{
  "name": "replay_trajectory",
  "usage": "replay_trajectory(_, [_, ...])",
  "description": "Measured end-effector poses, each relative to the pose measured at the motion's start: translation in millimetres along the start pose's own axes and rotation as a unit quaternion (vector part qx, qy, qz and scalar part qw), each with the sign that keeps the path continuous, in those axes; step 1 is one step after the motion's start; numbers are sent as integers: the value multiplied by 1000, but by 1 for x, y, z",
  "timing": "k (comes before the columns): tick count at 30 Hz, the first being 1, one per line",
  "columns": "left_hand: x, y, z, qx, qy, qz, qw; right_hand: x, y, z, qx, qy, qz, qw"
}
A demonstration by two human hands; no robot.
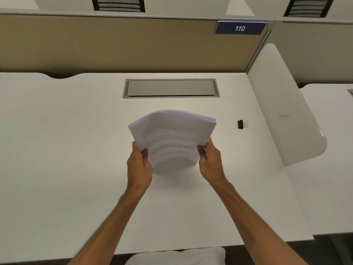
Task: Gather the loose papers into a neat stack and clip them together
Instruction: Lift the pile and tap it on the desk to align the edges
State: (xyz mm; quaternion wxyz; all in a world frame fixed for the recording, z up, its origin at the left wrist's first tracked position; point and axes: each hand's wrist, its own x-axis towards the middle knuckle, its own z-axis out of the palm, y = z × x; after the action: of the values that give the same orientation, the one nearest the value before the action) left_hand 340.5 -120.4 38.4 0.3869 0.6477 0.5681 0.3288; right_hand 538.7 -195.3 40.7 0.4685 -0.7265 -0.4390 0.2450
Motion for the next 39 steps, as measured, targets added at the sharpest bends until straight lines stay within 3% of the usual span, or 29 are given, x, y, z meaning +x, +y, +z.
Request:
replay_trajectory(11, [1, -15, -8, 40, 12, 7, 999, 1, 10, -4, -2, 7, 28, 1000])
replay_trajectory(16, [12, -21, -24, 49, 1, 12, 999, 9, 14, -22, -69, 6, 13, 997])
replay_trajectory(23, [24, -20, -46, 50, -53, 14, 997, 20, -2, -45, 47, -53, -13, 997])
replay_trajectory(31, [23, -16, -37, 49, -41, 19, 998, 23, -4, -42, 15, -65, -2, 998])
replay_trajectory(34, [21, -6, -43, 64, -12, 54, 996, 29, -23, -58, -37, -41, 3, 998])
replay_trajectory(39, [31, 30, -74, 224, -3, 186, 957, 36, -83, -97, -73, -81, -119, 987])
